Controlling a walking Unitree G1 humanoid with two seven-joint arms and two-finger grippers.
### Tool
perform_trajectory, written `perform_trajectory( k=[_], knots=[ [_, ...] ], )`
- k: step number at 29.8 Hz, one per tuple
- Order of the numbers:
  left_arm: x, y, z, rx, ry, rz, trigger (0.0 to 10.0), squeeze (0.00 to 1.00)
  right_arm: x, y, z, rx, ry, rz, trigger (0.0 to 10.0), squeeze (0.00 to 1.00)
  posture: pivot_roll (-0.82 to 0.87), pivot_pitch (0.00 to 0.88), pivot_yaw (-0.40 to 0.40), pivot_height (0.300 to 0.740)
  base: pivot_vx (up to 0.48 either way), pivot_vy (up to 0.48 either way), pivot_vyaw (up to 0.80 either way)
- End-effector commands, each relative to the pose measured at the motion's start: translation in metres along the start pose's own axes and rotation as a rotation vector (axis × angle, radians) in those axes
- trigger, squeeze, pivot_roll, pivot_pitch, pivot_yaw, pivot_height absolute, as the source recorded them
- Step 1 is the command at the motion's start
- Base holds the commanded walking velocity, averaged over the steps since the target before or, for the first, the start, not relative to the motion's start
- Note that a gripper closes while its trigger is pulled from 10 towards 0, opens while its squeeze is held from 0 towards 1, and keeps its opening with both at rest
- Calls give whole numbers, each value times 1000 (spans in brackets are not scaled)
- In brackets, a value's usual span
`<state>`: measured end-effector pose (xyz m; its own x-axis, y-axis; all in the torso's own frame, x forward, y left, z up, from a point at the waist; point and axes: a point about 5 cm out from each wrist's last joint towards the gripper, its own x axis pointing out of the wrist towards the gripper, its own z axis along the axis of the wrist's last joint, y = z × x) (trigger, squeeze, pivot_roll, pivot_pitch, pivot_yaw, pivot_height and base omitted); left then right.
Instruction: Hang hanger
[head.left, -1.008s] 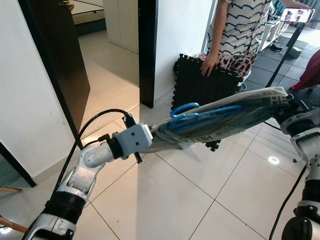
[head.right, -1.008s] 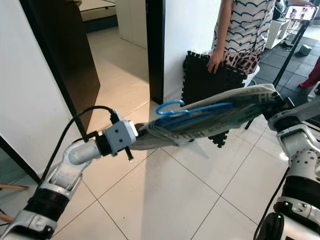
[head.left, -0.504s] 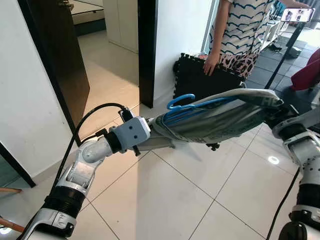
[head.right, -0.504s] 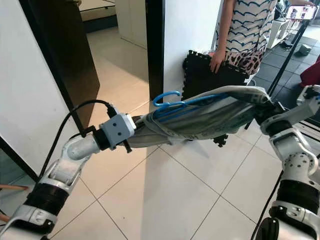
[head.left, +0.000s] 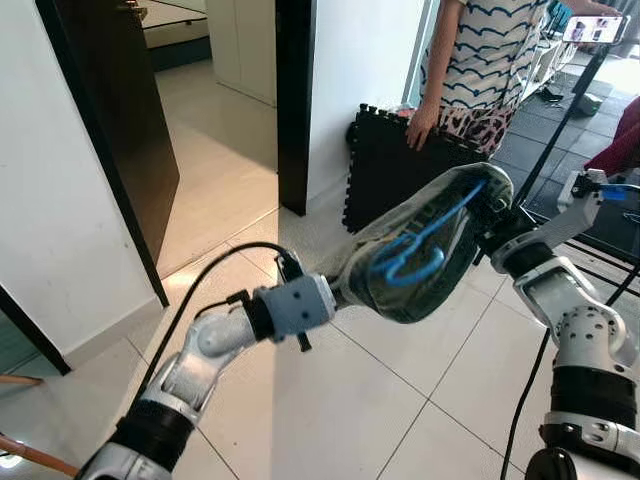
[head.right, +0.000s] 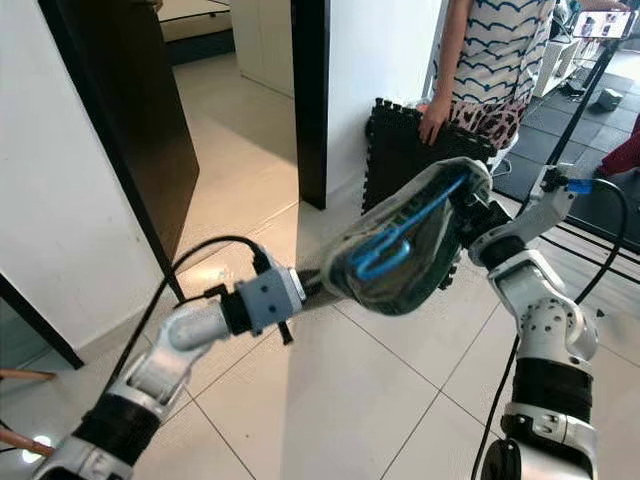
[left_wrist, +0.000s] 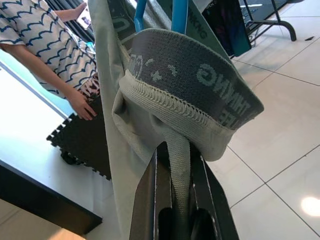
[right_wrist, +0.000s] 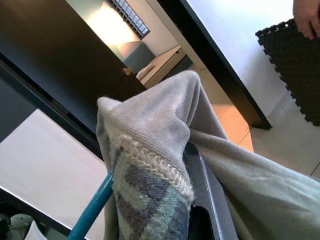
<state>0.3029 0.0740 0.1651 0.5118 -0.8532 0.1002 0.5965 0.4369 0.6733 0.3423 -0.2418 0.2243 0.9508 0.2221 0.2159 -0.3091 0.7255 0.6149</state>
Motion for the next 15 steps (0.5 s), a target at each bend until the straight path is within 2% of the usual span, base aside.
perform_trajectory(
  k=[1,4,7,10,13,15],
  knots=[
    [2,-7,5,12,-37,-50,10000,0,0,3,0,-27,16,10,10000,0,-36,68,-64,740,0,0,0],
    [1,-8,4,16,-32,-66,10000,0,-2,2,0,-36,20,5,10000,0,-37,70,-62,740,0,0,0],
    [-7,-6,-1,26,0,-106,10000,0,-9,-5,2,-70,33,-20,10000,0,-34,72,-72,740,0,0,0],
    [-24,9,-14,34,84,-121,10000,0,-22,-17,11,-158,67,-44,10000,0,-32,81,-62,740,0,0,0],
    [-27,12,-16,37,102,-125,10000,0,-25,-19,14,-169,67,-46,10000,0,-29,82,-67,740,0,0,0],
    [-35,18,-23,18,154,-135,10000,0,-28,-23,20,-205,71,-61,10000,0,-40,85,-47,740,0,0,0]
  ],
)
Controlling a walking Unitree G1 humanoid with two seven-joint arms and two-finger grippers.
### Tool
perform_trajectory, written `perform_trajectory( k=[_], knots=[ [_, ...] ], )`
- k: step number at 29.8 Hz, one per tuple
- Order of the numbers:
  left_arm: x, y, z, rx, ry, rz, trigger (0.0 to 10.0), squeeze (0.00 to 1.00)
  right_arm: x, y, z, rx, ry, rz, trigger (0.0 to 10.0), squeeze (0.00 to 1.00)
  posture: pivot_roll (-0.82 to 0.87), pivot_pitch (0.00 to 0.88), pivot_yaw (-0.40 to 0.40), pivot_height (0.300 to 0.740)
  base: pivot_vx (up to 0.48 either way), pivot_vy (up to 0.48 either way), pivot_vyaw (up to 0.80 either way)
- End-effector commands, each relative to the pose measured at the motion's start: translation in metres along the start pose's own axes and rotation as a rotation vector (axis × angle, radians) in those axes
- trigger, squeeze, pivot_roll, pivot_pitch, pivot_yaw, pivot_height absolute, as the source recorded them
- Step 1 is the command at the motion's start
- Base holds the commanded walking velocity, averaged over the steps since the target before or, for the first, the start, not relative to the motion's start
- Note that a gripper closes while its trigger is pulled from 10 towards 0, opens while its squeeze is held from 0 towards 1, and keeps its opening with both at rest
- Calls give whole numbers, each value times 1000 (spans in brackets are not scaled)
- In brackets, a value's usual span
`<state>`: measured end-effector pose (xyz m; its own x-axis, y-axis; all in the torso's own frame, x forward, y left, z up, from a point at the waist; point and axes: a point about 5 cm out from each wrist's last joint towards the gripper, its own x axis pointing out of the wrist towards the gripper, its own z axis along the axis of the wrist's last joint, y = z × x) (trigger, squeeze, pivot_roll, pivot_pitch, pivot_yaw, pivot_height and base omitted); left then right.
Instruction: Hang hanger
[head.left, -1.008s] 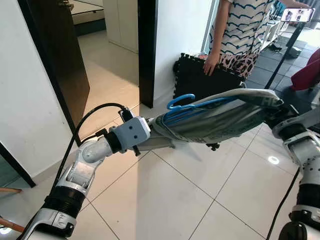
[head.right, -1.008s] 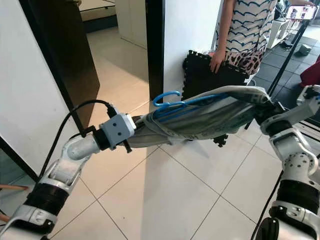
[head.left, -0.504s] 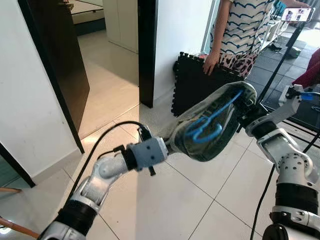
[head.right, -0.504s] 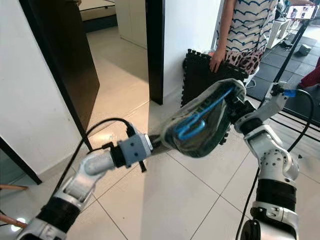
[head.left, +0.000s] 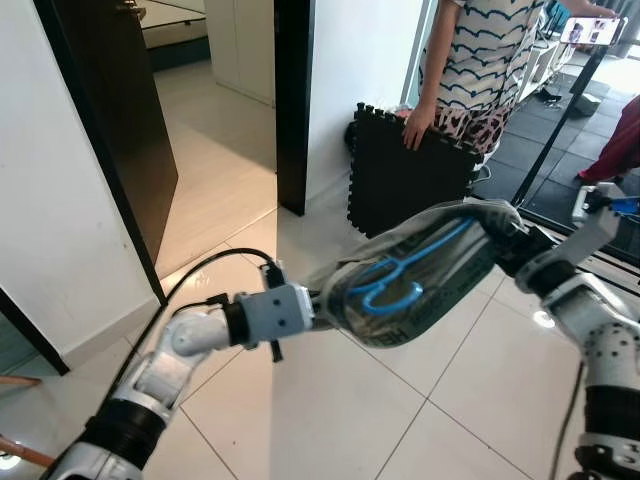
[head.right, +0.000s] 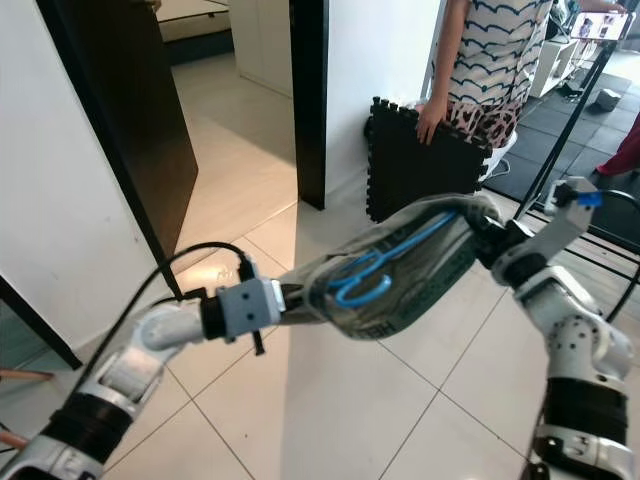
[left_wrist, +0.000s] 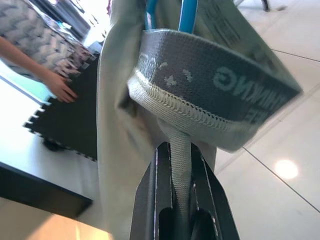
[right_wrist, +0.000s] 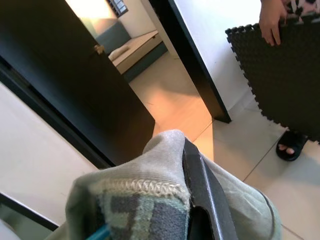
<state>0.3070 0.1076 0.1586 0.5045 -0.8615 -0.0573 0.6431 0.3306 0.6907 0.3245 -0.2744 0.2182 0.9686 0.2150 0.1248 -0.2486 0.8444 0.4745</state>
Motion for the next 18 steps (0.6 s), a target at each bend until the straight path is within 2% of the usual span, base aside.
perform_trajectory(
  k=[1,4,8,11,15,18],
  knots=[
    [-7,4,-7,-4,46,-20,10000,0,-3,-1,3,-21,-1,-1,10000,0,-40,85,-47,740,0,0,0],
    [-12,4,-14,-8,96,-45,10000,0,-5,-2,6,-35,-3,3,10000,0,-30,84,-64,740,0,0,0],
    [-13,5,-16,-12,116,-48,10000,0,-5,-2,7,-39,-1,4,10000,0,-41,80,-62,740,0,0,0],
    [-11,6,-18,-30,146,-64,10000,0,-3,5,8,-49,10,44,10000,0,-27,84,-56,740,0,0,0],
    [-7,8,-16,-80,147,-46,10000,0,1,15,-4,-60,62,99,10000,0,-34,83,-60,740,0,0,0],
    [-7,7,-17,-87,154,-53,10000,0,1,17,-6,-61,68,110,10000,0,-31,87,-65,740,0,0,0]
  ],
)
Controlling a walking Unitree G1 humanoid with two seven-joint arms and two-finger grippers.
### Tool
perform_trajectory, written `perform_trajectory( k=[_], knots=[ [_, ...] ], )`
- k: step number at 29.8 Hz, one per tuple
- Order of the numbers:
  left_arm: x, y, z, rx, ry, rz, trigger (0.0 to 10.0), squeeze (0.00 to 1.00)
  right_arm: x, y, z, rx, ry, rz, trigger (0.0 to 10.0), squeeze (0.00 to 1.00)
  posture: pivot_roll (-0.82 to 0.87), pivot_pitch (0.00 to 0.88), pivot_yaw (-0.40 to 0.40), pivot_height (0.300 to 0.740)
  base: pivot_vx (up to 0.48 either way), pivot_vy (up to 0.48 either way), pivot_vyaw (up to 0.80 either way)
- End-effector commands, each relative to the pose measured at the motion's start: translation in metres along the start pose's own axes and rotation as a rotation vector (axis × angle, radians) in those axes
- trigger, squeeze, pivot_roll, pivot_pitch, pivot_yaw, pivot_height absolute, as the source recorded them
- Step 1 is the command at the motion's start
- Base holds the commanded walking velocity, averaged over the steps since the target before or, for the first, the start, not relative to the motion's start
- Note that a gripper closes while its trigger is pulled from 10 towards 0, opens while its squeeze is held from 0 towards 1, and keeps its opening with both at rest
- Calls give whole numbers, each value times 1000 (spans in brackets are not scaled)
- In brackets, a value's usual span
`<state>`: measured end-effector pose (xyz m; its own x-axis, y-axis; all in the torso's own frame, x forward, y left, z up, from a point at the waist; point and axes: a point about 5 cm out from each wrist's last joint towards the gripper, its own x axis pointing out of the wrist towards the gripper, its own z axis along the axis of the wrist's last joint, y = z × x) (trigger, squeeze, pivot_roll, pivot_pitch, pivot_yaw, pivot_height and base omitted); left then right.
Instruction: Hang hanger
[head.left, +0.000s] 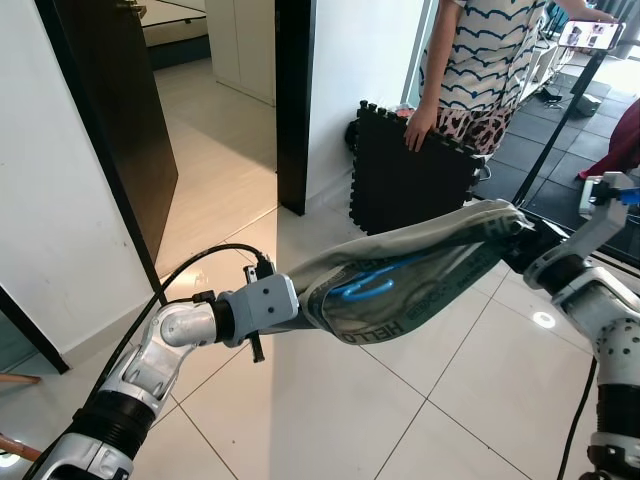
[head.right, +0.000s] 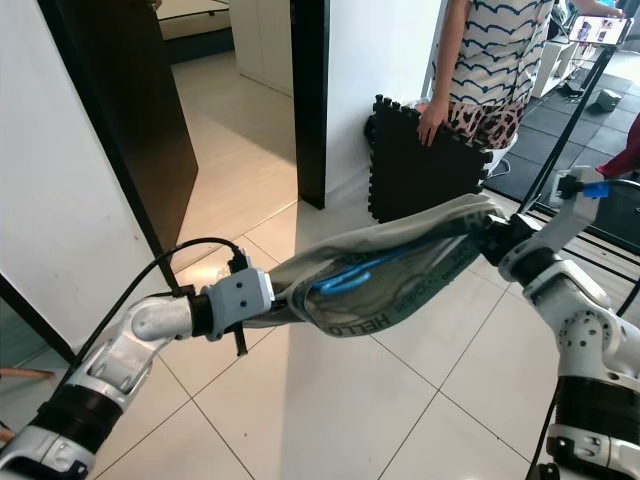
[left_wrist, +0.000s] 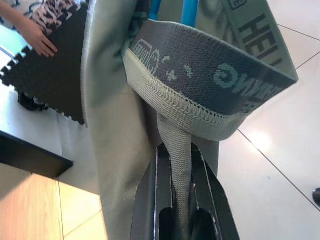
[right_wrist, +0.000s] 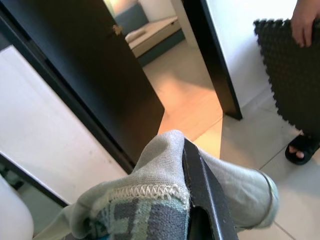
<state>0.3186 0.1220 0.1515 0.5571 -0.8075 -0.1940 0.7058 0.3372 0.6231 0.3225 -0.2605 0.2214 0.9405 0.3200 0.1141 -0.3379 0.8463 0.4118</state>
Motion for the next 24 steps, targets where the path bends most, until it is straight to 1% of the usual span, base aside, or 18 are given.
perform_trajectory(
  k=[1,2,4,5,6,7,9,10,11,12,13,15,16,19,21,22,23,24],
  knots=[
    [-1,-1,-1,-7,12,-18,10000,0,0,4,-3,-3,14,23,10000,0,-31,87,-65,740,0,0,0],
    [-2,2,-2,-15,25,2,10000,0,1,5,-4,-7,24,26,10000,0,-36,86,-64,740,0,0,0],
    [-2,2,-2,-15,25,2,10000,0,1,5,-4,-7,24,26,10000,0,-36,86,-64,740,0,0,0],
    [-3,7,-4,-18,42,39,10000,0,1,6,-5,-10,34,29,10000,0,-36,85,-66,740,0,0,0],
    [-3,7,-4,-18,42,39,10000,0,1,6,-5,-10,34,29,10000,0,-36,85,-66,740,0,0,0],
    [-4,13,-5,-15,54,79,10000,0,1,6,-6,-14,43,29,10000,0,-36,85,-66,740,0,0,0],
    [-4,13,-5,-15,54,79,10000,0,1,6,-6,-14,43,29,10000,0,-36,85,-66,740,0,0,0],
    [-5,22,-5,-18,61,144,10000,0,1,3,-9,-23,63,8,10000,0,-35,87,-66,740,0,0,0],
    [-5,22,-5,-18,61,144,10000,0,1,3,-9,-23,63,8,10000,0,-35,87,-66,740,0,0,0],
    [-6,28,-5,-28,61,198,10000,0,0,-1,-11,-22,79,-24,10000,0,-32,90,-68,740,0,0,0],
    [-6,28,-5,-28,61,198,10000,0,0,-1,-11,-22,79,-24,10000,0,-32,90,-68,740,0,0,0],
    [-7,37,-3,-57,49,268,10000,0,0,-9,-16,-17,113,-90,10000,0,-33,87,-70,740,0,0,0],
    [-7,37,-3,-57,49,268,10000,0,0,-9,-16,-17,113,-90,10000,0,-33,87,-70,740,0,0,0],
    [-4,36,2,-106,20,285,10000,0,3,-8,-27,-6,162,-110,10000,0,-30,84,-70,740,0,0,0],
    [0,33,6,-144,-7,286,10000,0,6,0,-36,8,184,-73,10000,0,-28,82,-69,740,0,0,0],
    [0,33,6,-144,-7,286,10000,0,6,0,-36,8,184,-73,10000,0,-28,82,-69,740,0,0,0],
    [5,27,10,-187,-40,273,10000,0,9,8,-44,15,207,-40,10000,0,-28,81,-69,740,0,0,0],
    [7,24,12,-203,-55,263,10000,0,10,11,-47,15,217,-32,10000,0,-27,77,-71,740,0,0,0]
  ],
)
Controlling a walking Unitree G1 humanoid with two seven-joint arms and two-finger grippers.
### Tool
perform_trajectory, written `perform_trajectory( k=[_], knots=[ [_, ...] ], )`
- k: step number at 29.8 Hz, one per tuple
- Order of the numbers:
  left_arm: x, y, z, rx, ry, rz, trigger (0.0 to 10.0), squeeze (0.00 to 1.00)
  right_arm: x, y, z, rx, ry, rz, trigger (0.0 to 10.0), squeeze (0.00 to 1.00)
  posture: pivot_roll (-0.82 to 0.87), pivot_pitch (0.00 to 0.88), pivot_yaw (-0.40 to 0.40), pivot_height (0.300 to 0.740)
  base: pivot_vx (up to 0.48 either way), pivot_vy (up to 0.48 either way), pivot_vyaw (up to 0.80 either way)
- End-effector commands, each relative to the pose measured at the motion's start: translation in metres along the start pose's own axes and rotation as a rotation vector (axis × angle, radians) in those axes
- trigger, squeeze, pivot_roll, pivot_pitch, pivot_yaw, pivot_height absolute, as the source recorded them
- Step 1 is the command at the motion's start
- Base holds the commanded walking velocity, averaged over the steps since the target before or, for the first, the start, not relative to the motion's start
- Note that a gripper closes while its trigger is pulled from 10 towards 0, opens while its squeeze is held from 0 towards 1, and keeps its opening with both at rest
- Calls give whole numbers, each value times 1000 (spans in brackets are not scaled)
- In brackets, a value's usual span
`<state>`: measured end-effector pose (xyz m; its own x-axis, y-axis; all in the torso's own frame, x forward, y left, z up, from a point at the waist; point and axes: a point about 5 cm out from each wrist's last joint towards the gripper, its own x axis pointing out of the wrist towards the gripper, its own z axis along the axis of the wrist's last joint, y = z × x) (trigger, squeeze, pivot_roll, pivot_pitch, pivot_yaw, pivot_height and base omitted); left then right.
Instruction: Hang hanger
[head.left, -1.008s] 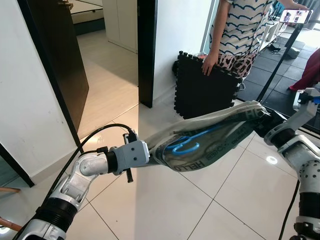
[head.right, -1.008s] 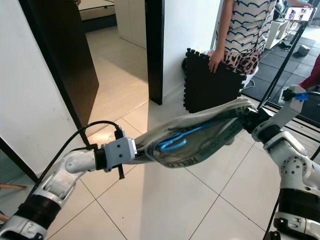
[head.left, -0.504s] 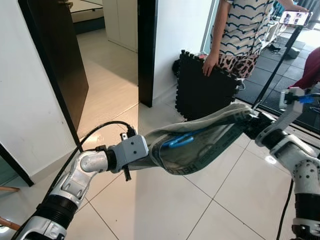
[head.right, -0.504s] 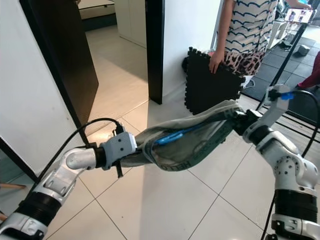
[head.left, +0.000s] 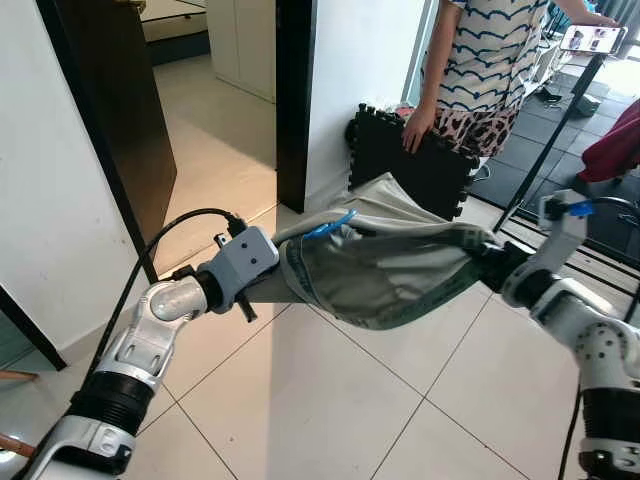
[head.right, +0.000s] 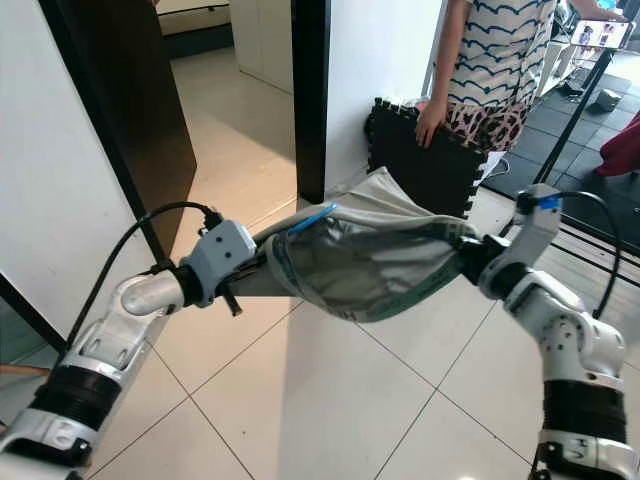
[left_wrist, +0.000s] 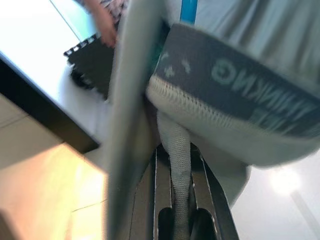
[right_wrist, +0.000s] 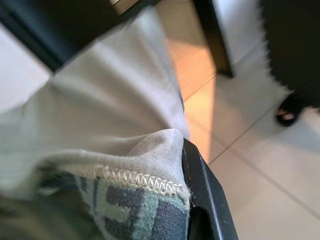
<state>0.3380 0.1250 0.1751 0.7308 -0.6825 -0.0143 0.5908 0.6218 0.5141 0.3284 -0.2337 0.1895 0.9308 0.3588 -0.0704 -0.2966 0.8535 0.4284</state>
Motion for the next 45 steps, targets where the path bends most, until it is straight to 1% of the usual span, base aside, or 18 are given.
perform_trajectory(
  k=[1,4,5,7,8,14,15,16,17,18,20,21,22,25,30,40,42,45],
  knots=[
    [3,-12,5,-55,-42,-43,10000,0,2,6,-10,-5,40,17,10000,0,-26,76,-72,740,0,0,0],
    [5,-24,10,-91,-73,-97,10000,0,5,9,-12,-10,47,21,10000,0,-25,74,-72,740,0,0,0],
    [5,-37,14,-127,-107,-183,10000,0,7,9,-12,-24,42,13,10000,0,-26,71,-74,740,0,0,0],
    [4,-43,16,-138,-120,-224,10000,0,7,9,-12,-32,39,10,10000,0,-26,71,-74,740,0,0,0],
    [-1,-53,14,-127,-107,-315,10000,0,8,7,-7,-48,14,-2,10000,0,-28,68,-74,740,0,0,0],
    [-8,-56,2,-79,-25,-386,10000,0,5,4,2,-45,-35,-12,10000,0,-28,69,-76,740,0,0,0],
    [-11,-53,-5,-70,15,-393,10000,0,4,3,4,-45,-48,-16,10000,145,-36,64,-75,740,0,0,0],
    [-11,-53,-5,-70,15,-393,10000,0,4,3,4,-45,-48,-16,10000,145,-36,64,-75,740,0,0,0],
    [-14,-50,-11,-63,60,-385,10000,0,2,3,6,-48,-54,-12,10000,604,-38,63,-72,740,0,0,0],
    [-16,-45,-19,-59,108,-367,10000,0,1,3,8,-49,-60,-6,10000,878,-36,70,-70,740,0,0,0],
    [-17,-42,-24,-54,149,-349,10000,0,0,4,9,-47,-64,1,10000,878,-36,70,-70,740,0,0,0],
    [-18,-39,-28,-76,187,-325,10000,0,-1,5,8,-53,-58,14,10000,1000,-33,67,-67,740,0,0,0],
    [-18,-39,-28,-76,187,-325,10000,0,-1,5,8,-53,-58,14,10000,1000,-33,67,-67,740,0,0,0],
    [-17,-36,-31,-211,224,-272,10000,0,-3,9,-1,-73,7,49,10000,1000,-33,65,-73,740,0,0,0],
    [-12,-35,-32,-359,230,-205,10000,0,-7,11,-6,-114,56,83,10000,1000,-31,70,-66,740,0,0,0],
    [-17,-27,-44,-423,265,-85,10000,0,-18,13,-14,-147,107,149,10000,1000,-39,80,-71,740,0,0,0],
    [-19,-23,-43,-509,215,-13,10000,0,-27,18,-26,-167,166,204,10000,1000,-38,79,-69,740,0,0,0],
    [-18,-20,-40,-545,175,26,10000,0,-31,22,-33,-188,202,252,10000,1000,-39,80,-71,740,0,0,0]
  ],
)
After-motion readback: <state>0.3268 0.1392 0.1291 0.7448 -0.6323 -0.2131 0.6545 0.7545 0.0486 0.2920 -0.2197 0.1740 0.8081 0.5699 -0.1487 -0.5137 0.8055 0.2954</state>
